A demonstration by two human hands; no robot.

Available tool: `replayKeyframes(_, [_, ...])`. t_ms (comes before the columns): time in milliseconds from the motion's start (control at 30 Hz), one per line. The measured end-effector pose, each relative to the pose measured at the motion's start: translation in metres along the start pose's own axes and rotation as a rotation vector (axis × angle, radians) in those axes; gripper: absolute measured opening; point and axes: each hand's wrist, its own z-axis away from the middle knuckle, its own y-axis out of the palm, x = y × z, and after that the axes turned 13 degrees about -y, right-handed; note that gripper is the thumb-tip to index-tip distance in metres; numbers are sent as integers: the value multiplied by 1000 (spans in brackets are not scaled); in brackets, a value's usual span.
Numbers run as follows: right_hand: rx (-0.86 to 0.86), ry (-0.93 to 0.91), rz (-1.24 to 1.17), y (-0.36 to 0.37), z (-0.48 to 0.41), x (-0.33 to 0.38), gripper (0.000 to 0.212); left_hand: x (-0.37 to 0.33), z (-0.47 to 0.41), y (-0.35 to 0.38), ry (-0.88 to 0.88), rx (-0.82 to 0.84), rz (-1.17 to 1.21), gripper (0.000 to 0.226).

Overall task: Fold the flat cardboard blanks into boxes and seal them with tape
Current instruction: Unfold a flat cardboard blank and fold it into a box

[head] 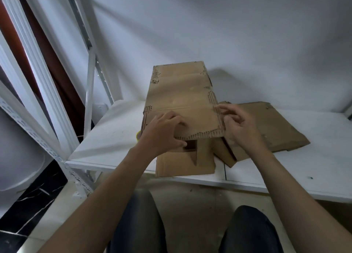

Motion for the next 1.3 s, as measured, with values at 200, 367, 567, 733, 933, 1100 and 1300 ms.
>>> replayKeyframes(200, [355,-162,193,-26,-47,-66,71,-2,-3,-7,-54,67,-13,59])
replayKeyframes(367, [559,-264,260,-9,-86,-91,76,2,-6,-10,-77,84,13,59])
replayKeyframes(567, [500,-353,127,3,-92,-98,59,8,-16,-28,-91,64,27,56])
replayKeyframes(733, [438,-374,209,5,-91,-96,53,9,-12,-24,-66,52,30,55])
replayKeyframes(933, [522,-328,61,3,-95,-102,57,11,-6,-15,-81,-53,61,49])
replayKeyframes(1100, [592,-242,28,-16,-97,-103,52,9,3,14,-67,-56,-44,55])
replayKeyframes(1300, [560,-164,91,-8,-86,-85,61,22,-11,51,-29,-241,-249,28])
